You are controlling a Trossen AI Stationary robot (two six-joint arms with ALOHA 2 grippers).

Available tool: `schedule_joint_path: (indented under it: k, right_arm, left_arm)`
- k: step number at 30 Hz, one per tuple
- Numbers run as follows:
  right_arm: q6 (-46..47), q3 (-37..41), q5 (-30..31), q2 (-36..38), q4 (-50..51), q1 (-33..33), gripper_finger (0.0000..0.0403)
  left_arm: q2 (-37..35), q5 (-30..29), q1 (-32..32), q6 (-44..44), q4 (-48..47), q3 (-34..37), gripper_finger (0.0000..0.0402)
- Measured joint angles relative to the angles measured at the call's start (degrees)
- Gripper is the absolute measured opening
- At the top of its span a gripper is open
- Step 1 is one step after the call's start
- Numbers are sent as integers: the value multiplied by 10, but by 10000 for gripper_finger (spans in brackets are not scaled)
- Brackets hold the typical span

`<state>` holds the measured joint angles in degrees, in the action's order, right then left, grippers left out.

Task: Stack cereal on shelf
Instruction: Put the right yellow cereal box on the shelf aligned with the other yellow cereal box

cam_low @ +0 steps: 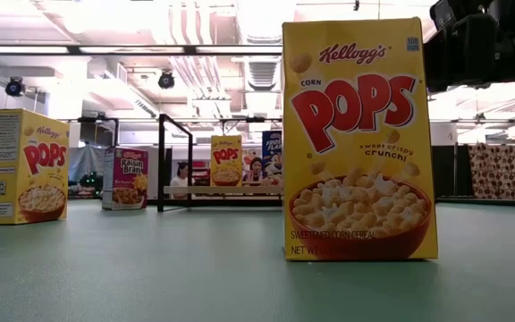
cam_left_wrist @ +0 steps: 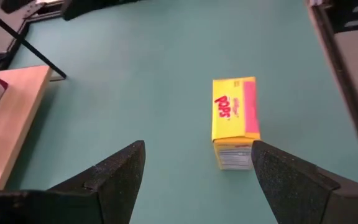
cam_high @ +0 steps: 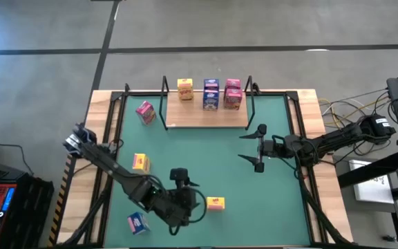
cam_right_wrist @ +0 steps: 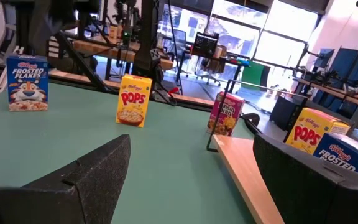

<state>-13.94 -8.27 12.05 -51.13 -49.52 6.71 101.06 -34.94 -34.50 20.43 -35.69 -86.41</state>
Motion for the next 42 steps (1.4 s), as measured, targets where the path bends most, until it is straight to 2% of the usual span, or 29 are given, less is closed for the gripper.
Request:
schedule_joint_path:
  k: [8, 19, 40, 42]
  right_arm:
    - [0, 0, 0, 0, 0, 0, 327]
    - [0, 0, 0, 0, 0, 0, 327]
    - [0, 0, 0, 0, 0, 0, 327]
    - [0, 0, 0, 0, 0, 0, 327]
  left_arm:
    - [53, -5, -11, 6, 8, 0, 277]
    - [64, -37, -14, -38, 93, -1, 277]
    - [121, -29, -2, -94, 209, 0, 277]
    - [125, -14, 4, -94, 209, 0, 277]
